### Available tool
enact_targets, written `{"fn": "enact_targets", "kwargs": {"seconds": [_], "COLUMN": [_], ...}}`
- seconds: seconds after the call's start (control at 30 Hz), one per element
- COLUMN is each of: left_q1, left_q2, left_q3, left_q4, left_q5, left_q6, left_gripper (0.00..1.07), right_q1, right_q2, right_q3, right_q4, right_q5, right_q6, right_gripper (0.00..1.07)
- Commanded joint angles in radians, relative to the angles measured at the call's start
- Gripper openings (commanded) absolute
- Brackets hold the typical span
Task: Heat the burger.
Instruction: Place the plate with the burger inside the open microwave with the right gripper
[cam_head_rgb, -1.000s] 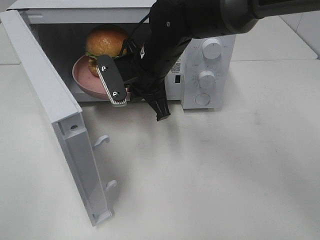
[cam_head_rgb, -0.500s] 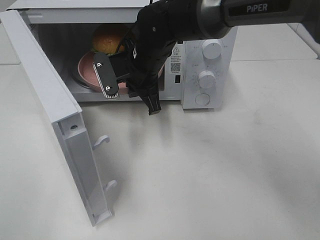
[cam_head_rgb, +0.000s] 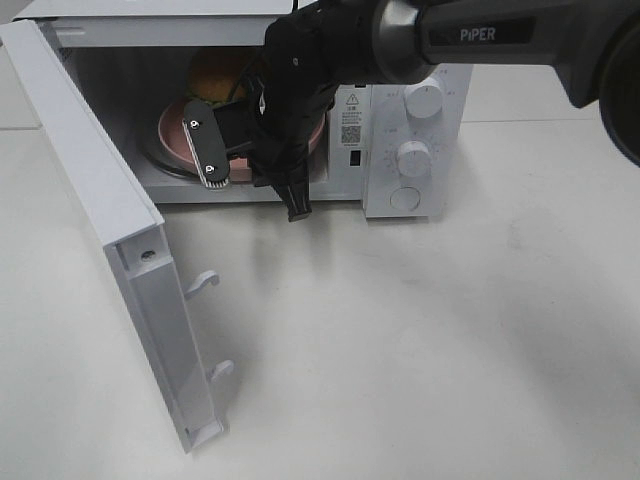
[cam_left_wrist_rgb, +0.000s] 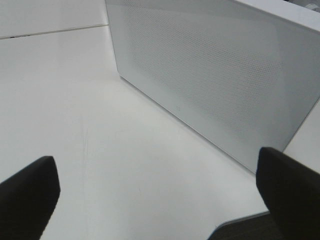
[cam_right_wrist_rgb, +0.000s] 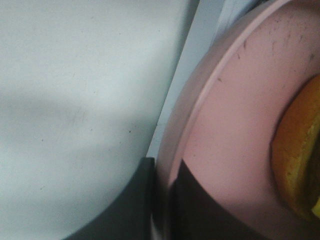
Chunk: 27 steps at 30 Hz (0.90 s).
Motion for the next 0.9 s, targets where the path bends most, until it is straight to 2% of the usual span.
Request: {"fn": "enact_targets", "kwargs": {"seconds": [0.03,0.27,0.43,0.5,0.53,0.57,0.6,0.63,0.67,0.7,0.73,0.77,0.8,0.87,0.9], "left_q1": [-0.003,-0.003,-0.003,-0.003,-0.003,-0.003,-0.003,-0.003,-0.003,-0.003,-0.003,-0.003,-0.003,-0.003,-0.003], "left_q2": [-0.017,-0.017,-0.017,-0.017,-0.017,-0.017,-0.017,-0.017,-0.017,-0.017,-0.017,-0.017,-0.017,-0.017,-0.017], "left_q3": [0.002,0.002,0.002,0.002,0.002,0.002,0.002,0.002,0.002,0.002,0.002,0.002,0.002,0.002,0.002], "left_q4": [-0.002,-0.002,-0.002,-0.002,-0.002,-0.002,-0.002,-0.002,-0.002,-0.002,-0.002,-0.002,-0.002,-0.002,-0.002], "left_q5": [-0.008,-0.008,-0.008,-0.008,-0.008,-0.008,-0.008,-0.008,-0.008,-0.008,-0.008,-0.008,-0.008,-0.008,-0.008], "left_q6": [-0.008,-0.008,-0.008,-0.008,-0.008,-0.008,-0.008,-0.008,-0.008,-0.008,-0.008,-0.008,-0.008,-0.008,-0.008], "left_gripper": [1.00,1.00,1.00,1.00,1.00,1.00,1.00,1.00,1.00,1.00,1.00,1.00,1.00,1.00,1.00], "right_q1": [-0.003,-0.019,-0.023,-0.024,-0.024,-0.024,-0.024,-0.024,-0.024,-0.024,-0.024,-0.024,-0.024,-0.024,-0.024], "right_q2": [0.006,0.033,0.033,0.033,0.033,0.033,0.033,0.033,0.033,0.033,0.033,0.033,0.033,0.021,0.021], "right_q3": [-0.049,-0.077,-0.077,-0.077,-0.077,-0.077,-0.077,-0.077,-0.075,-0.075,-0.075,-0.074,-0.074,-0.054,-0.054], "right_q4": [-0.017,-0.025,-0.024,-0.024,-0.024,-0.024,-0.024,-0.024,-0.024,-0.024,-0.024,-0.023,-0.023,-0.012,-0.012], "right_q5": [-0.052,-0.056,-0.063,-0.060,-0.060,-0.058,-0.058,-0.056,-0.050,-0.050,-0.028,-0.018,-0.018,-0.014,-0.014], "right_q6": [-0.001,0.007,0.009,0.036,0.036,0.067,0.067,0.079,0.094,0.094,0.101,0.101,0.101,0.099,0.099], "right_gripper": [0.00,0.00,0.07,0.16,0.16,0.25,0.25,0.29,0.39,0.39,0.48,0.53,0.53,0.65,0.65]}}
